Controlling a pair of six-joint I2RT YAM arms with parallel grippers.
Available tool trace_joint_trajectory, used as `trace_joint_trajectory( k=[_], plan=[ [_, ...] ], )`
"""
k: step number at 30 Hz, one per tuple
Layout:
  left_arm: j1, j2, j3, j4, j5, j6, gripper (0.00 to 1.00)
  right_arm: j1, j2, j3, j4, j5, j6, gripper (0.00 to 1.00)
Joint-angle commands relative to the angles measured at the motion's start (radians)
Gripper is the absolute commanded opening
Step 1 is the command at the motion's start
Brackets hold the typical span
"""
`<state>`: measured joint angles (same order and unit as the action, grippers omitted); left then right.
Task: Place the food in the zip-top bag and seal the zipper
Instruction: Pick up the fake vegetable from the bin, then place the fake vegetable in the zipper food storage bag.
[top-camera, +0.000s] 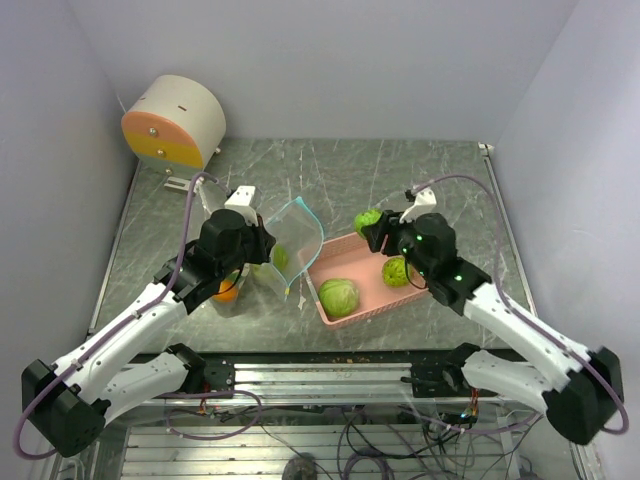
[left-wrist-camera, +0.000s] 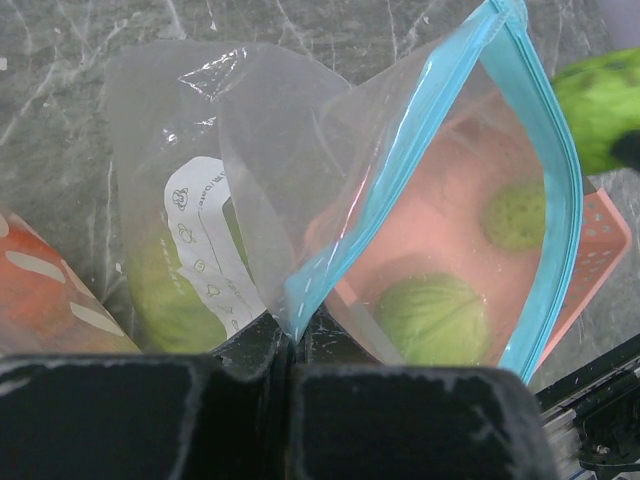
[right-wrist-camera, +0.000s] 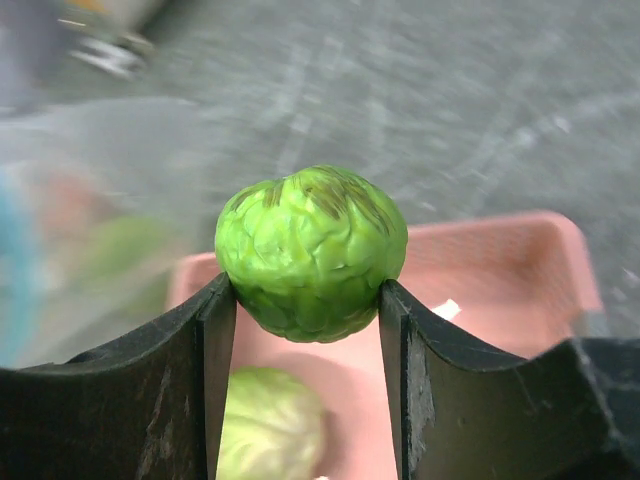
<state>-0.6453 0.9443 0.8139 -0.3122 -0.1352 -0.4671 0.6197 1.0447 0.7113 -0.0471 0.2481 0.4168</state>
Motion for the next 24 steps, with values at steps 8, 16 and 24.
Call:
trace_joint_trajectory(
  k=[8,16,24],
  plan=[
    [-0.004,-0.008,0.001,0.013,-0.005,0.008,0.07,0.125,-0.014,0.133,0.272,-0.645,-0.008,0.32],
    [-0.004,-0.031,0.017,-0.019,-0.013,0.010,0.07,0.255,0.192,0.225,0.343,-0.479,-0.004,0.32],
    [-0.004,-0.050,0.053,-0.059,-0.011,0.015,0.07,0.255,0.299,0.284,0.243,-0.078,-0.033,0.38]
  ],
)
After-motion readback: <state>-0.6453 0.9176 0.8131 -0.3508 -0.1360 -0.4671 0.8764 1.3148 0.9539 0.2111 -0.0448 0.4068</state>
